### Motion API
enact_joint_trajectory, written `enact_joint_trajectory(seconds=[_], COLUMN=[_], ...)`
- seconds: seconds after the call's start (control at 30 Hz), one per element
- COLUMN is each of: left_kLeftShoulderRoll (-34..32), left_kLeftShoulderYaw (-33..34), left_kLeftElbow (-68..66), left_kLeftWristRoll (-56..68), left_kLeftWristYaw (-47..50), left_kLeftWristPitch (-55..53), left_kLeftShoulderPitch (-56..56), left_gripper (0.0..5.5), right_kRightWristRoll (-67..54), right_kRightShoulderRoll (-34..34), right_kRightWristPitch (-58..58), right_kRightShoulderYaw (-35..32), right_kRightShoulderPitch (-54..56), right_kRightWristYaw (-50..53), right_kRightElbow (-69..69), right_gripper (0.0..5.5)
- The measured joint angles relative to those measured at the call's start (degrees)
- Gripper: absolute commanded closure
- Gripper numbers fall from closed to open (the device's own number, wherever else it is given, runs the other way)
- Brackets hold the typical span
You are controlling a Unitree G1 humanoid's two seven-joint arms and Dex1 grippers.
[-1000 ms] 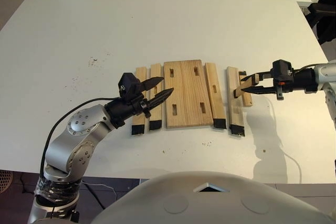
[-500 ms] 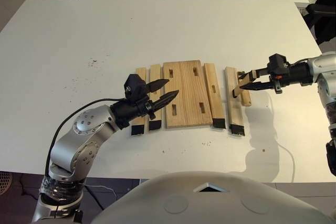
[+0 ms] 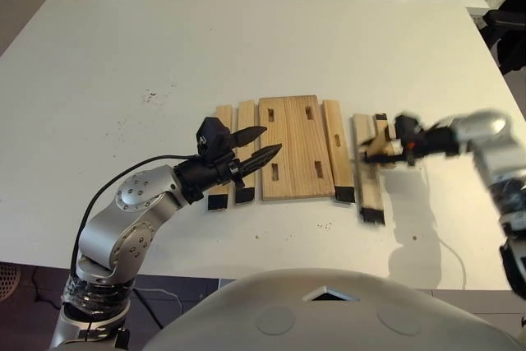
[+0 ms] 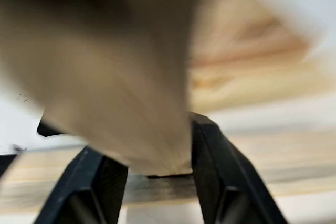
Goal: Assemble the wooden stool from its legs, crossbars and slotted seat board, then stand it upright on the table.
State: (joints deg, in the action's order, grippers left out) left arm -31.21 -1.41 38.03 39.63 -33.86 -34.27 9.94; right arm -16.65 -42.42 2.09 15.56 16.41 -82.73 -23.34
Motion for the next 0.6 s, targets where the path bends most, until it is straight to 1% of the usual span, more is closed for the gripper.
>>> enact_joint_trajectory(seconds=[0.1,0.2,0.33,0.5,0.6], left_kLeftShoulderRoll=[-0.1,-0.2,-0.3,0.1,0.0], left_kLeftShoulderYaw=[0.0,0.0,0.1,-1.2,-2.7], left_kLeftElbow=[0.0,-0.4,-1.3,-2.0,-2.6], left_kLeftWristRoll=[0.1,0.1,-0.1,-1.6,-4.9], left_kLeftWristYaw=[-0.2,-0.8,-1.2,-1.2,-1.2], left_kLeftWristPitch=[-0.2,-0.3,-0.3,0.4,1.6], left_kLeftShoulderPitch=[-0.5,-0.5,-0.6,-0.2,-0.1], left_gripper=[3.02,3.02,3.02,3.02,3.02], right_kRightWristRoll=[0.2,0.4,-3.1,-10.8,-16.8], right_kRightShoulderRoll=[0.1,0.5,0.6,-0.2,-1.5], right_kRightWristPitch=[-0.9,-1.4,6.3,16.8,23.0], right_kRightShoulderYaw=[-0.2,-1.3,-4.3,-10.7,-15.4], right_kRightShoulderPitch=[-0.3,-0.7,-2.6,-3.0,-3.3], right_kRightWristYaw=[0.4,1.8,2.7,3.3,4.2], right_kRightElbow=[-0.2,-0.5,3.3,13.9,21.5], right_gripper=[2.76,2.73,2.73,2.73,2.73])
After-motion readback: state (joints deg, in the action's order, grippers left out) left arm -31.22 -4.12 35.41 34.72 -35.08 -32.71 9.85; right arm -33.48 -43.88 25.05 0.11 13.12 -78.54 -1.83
